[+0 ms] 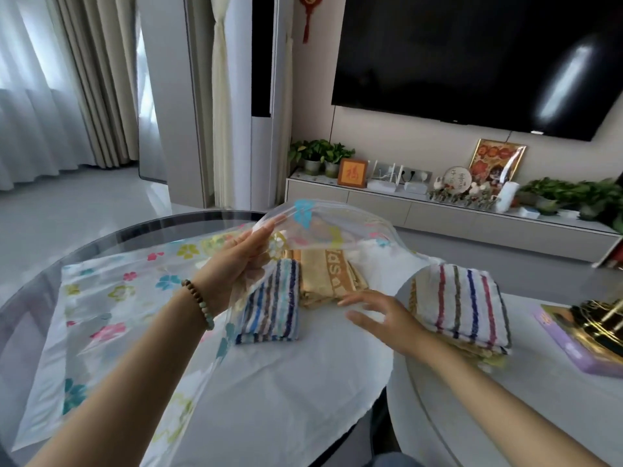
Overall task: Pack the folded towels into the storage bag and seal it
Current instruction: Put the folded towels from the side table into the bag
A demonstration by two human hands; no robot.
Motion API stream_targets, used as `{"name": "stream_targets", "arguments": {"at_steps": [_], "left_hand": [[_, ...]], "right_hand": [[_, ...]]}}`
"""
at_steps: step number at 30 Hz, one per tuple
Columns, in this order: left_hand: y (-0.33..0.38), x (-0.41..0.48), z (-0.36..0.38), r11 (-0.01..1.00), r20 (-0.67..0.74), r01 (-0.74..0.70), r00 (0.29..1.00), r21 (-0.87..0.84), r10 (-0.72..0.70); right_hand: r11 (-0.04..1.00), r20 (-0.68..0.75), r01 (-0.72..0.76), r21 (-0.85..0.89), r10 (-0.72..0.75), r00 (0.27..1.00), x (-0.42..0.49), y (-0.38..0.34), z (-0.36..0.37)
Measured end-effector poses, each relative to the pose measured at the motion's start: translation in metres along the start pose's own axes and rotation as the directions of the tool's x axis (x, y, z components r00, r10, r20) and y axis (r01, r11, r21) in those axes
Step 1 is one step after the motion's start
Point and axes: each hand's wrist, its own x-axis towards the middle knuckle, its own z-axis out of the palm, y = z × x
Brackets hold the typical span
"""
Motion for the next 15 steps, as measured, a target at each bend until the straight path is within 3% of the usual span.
{"name": "stream_targets", "arguments": {"at_steps": [3, 5, 7, 9, 11, 15], "left_hand": [[-0.005, 0.006, 0.005, 1.0, -0.032, -0.003, 0.999, -0.007, 0.002], [-0.006, 0.009, 0.007, 1.0, -0.054, -0.011, 0.998, -0.005, 0.011], [-0.007, 0.012, 0.008, 1.0, -0.056, -0.028, 0.998, -0.01, 0.027], [-0.007, 0.014, 0.008, 0.999, -0.049, -0.046, 0.998, -0.022, 0.045], [-0.007, 0.015, 0.007, 0.998, -0.038, -0.058, 0.998, -0.022, 0.057], [-0.005, 0.015, 0.001, 0.997, -0.054, -0.058, 0.997, 0.049, 0.06]], "right_hand": [[0.995, -0.318, -0.038, 0.091, 0.065, 0.946, -0.033, 0.018, -0.058], [0.991, -0.529, -0.109, 0.082, 0.136, 0.838, -0.044, 0.04, -0.093], [0.947, -0.666, -0.31, 0.088, 0.288, 0.688, -0.049, 0.069, -0.121], [0.839, -0.658, -0.508, 0.195, 0.496, 0.566, -0.052, 0.097, -0.141], [0.743, -0.57, -0.584, 0.326, 0.647, 0.506, -0.051, 0.118, -0.149], [0.658, -0.554, -0.614, 0.436, 0.734, 0.394, -0.042, 0.14, -0.15]]}}
